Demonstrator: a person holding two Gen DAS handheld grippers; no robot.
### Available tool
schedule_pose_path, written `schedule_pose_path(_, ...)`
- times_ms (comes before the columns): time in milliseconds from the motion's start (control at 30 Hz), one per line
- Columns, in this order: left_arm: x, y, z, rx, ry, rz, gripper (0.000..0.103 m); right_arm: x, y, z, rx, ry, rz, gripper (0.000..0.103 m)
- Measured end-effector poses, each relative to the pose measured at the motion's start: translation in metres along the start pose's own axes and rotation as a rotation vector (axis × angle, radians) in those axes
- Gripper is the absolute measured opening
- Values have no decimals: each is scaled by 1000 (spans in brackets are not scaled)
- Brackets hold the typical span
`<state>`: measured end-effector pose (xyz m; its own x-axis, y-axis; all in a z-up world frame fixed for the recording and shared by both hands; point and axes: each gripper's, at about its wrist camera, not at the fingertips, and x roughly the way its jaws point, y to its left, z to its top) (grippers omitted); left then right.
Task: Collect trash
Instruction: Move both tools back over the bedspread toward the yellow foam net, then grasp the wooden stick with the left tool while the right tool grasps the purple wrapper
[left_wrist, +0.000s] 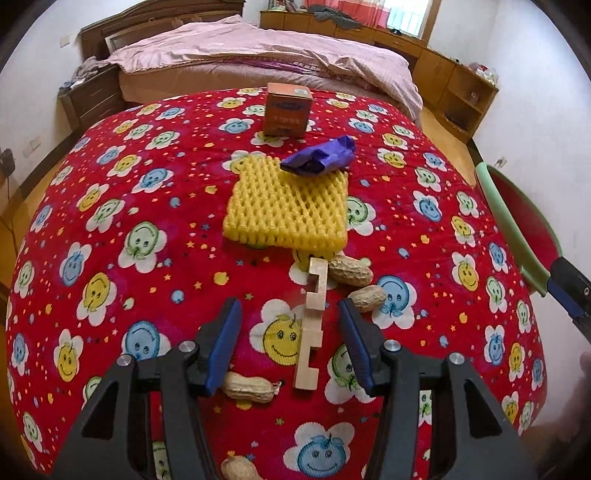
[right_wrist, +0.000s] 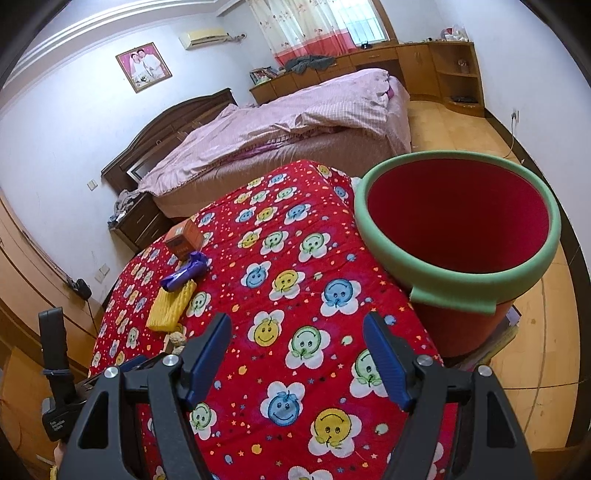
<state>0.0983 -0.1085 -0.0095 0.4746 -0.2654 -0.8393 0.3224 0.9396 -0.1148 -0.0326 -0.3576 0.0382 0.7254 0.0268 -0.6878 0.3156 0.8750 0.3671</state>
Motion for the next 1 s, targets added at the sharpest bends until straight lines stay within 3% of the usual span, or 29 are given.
schedule_pose_path(167, 4, -3, 3, 27, -15, 27, 35, 6, 0, 0, -2, 19, -1, 76)
schedule_pose_path(333, 2, 3, 4, 9, -22, 0, 12, 12, 6, 0, -14, 31, 2, 76)
schedule_pose_path(633, -17, 27, 9, -83, -76, -23, 10, 25, 28, 4, -65, 50, 26, 76)
schedule_pose_path(1000, -29, 77, 15, -205, -130, 39, 10, 64, 79, 12, -155, 101, 81, 76)
